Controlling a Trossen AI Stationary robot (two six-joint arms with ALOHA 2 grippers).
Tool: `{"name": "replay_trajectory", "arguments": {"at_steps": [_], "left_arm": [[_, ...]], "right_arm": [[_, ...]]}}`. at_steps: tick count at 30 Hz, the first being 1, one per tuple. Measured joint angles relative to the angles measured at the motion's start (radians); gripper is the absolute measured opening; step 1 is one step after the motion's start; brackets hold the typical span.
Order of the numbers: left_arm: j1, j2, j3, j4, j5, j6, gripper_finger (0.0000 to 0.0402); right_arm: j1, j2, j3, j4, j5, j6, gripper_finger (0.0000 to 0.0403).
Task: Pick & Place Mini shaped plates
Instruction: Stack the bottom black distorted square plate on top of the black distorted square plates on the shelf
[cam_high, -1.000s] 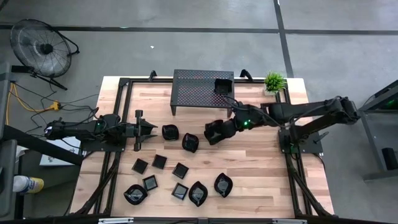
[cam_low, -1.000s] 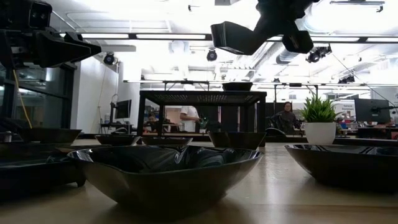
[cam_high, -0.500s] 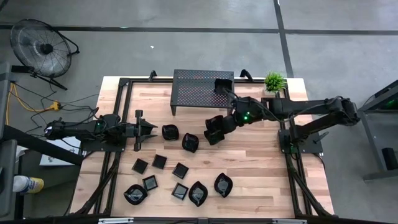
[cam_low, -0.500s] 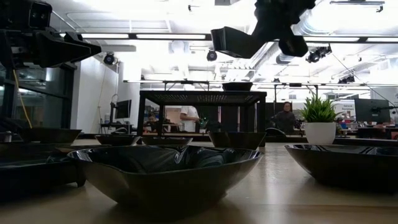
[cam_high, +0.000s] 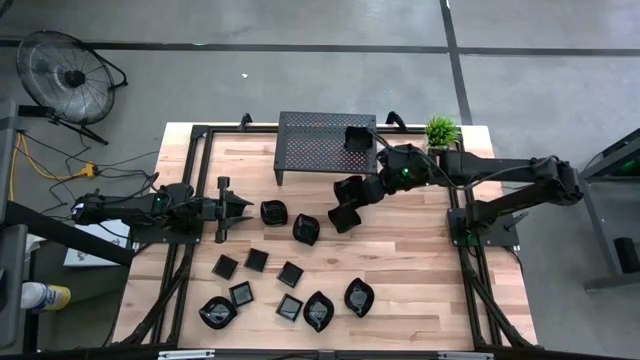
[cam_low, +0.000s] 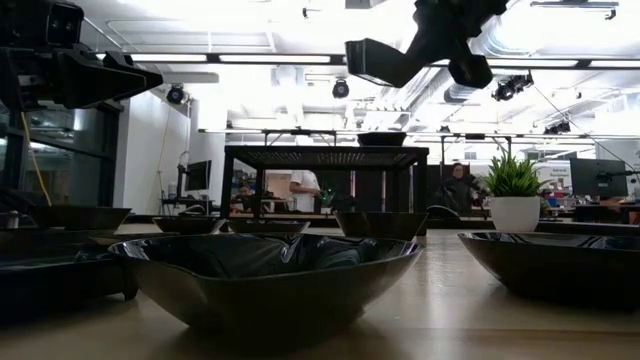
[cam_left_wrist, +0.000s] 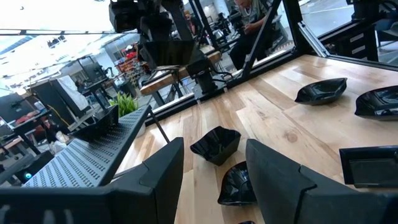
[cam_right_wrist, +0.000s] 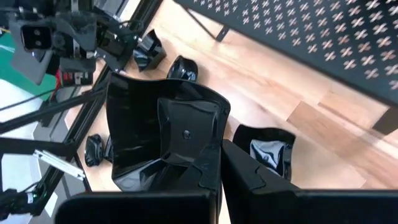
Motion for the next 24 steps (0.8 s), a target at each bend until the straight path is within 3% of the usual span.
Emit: {"name": "replay_trajectory", "arguments": {"at_steps": [24], "left_arm": [[0.000, 0.000, 0.000, 0.000, 0.000, 0.000, 0.0170]], "right_arm": [[-0.284, -0.008, 0.000, 0.094, -0.026, -0.107, 0.0000]]}}
